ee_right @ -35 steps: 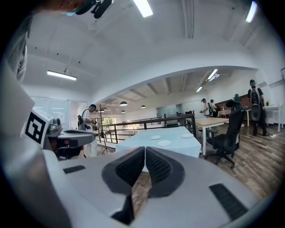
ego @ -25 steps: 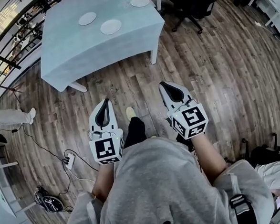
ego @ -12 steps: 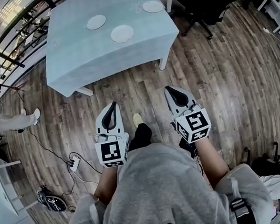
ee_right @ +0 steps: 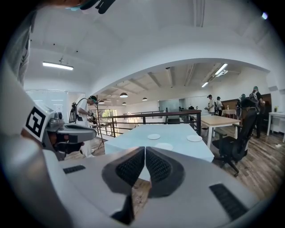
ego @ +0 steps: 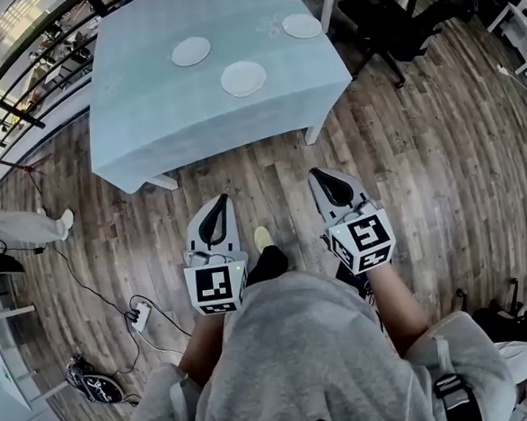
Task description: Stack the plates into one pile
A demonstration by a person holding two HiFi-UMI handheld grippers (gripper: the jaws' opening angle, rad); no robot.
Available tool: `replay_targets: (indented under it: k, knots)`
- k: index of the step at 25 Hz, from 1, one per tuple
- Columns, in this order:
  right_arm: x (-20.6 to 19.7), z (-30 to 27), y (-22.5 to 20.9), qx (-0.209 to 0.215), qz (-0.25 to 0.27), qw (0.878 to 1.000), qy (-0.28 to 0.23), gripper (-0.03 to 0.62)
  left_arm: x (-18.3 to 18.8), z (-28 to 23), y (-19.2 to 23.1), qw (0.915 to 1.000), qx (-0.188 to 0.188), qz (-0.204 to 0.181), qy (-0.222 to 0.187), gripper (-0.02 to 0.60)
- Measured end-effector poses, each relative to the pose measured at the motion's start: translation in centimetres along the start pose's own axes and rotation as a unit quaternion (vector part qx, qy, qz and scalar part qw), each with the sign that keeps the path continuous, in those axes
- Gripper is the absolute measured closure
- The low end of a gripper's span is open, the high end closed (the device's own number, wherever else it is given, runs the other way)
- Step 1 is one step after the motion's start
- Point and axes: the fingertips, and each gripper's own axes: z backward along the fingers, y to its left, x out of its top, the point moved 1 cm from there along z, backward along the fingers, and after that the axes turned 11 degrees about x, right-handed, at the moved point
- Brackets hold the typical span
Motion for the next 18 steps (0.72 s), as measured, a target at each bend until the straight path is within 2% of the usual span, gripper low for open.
replay_targets:
  k: [7,18]
  knots:
    - [1.9,-4.1,-0.6,0.003,0.008,1.0,-0.001,0.566,0.4,-3.0,3.2,1.0,0.0,0.008,0.002,0.563]
    - [2.5,-10.0,-1.1,-0.003,0.016,1.0,0.014,0.566,0.3,-7.0,7.2,0.9998,-0.016,0.0,-0.014,0.563]
